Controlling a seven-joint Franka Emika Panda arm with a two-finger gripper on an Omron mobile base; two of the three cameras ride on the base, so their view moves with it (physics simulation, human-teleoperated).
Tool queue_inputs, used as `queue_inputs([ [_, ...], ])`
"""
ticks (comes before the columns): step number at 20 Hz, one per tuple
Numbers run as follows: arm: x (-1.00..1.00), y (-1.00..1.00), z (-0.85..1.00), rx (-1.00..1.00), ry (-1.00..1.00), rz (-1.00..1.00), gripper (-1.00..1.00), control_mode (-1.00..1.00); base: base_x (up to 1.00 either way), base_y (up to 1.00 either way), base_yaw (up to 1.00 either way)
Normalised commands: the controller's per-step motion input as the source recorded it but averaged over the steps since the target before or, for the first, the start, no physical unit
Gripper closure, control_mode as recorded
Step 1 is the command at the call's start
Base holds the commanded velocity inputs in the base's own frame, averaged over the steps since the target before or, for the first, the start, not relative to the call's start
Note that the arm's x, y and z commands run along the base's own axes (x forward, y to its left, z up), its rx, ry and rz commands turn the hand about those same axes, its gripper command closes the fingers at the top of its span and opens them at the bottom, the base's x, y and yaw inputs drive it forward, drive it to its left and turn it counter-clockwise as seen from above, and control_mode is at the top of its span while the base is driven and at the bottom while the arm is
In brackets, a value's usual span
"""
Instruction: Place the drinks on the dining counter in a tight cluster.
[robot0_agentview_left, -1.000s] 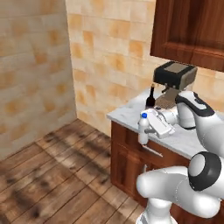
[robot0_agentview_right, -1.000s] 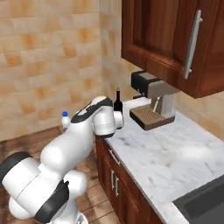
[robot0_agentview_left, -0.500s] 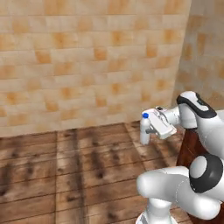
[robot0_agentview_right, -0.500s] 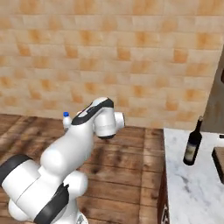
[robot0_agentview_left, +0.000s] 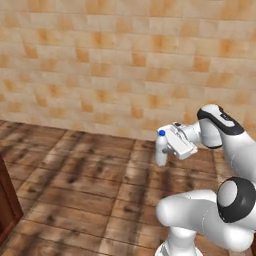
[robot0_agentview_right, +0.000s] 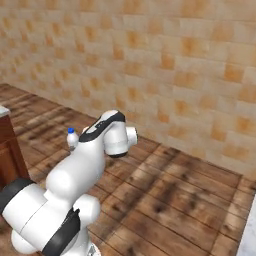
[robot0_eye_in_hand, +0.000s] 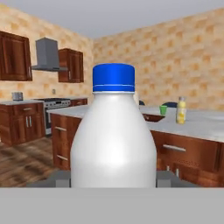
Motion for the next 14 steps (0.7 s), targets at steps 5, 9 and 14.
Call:
queue_inputs([
  [5,0.00,0.00,0.00,0.00,0.00,0.00,1.00,1.00,0.68,0.00,0.35],
  [9,0.00,0.00,0.00,0.00,0.00,0.00,1.00,1.00,0.74,0.00,0.29],
  [14,0.00,0.00,0.00,0.00,0.00,0.00,1.00,1.00,0.72,0.00,0.33],
])
